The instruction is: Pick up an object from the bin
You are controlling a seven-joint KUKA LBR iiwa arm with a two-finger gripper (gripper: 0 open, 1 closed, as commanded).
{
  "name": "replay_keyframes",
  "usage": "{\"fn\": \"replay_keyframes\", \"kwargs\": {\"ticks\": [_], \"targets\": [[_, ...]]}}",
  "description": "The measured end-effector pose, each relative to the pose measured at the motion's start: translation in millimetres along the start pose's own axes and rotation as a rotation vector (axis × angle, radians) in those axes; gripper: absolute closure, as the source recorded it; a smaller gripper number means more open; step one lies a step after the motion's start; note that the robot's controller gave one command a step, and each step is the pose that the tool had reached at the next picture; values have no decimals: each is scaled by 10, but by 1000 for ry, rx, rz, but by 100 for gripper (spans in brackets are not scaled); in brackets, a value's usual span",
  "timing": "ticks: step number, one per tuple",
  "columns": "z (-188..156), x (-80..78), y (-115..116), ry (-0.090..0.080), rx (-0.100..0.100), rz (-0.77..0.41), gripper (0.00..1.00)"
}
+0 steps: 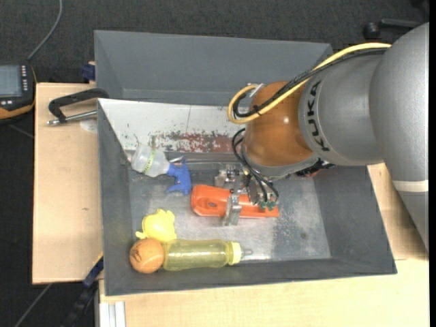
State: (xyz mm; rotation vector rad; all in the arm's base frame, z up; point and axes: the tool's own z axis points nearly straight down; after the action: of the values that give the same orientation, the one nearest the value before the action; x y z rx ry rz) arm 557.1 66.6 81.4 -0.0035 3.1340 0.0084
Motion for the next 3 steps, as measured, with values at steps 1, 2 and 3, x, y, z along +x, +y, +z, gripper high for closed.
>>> {"fn": "replay_keyframes", "kwargs": {"ticks": [1,2,3], "targets": [[0,0,0,0,0,0,100],[0,0,0,0,0,0,100],[0,0,0,0,0,0,100]]}}
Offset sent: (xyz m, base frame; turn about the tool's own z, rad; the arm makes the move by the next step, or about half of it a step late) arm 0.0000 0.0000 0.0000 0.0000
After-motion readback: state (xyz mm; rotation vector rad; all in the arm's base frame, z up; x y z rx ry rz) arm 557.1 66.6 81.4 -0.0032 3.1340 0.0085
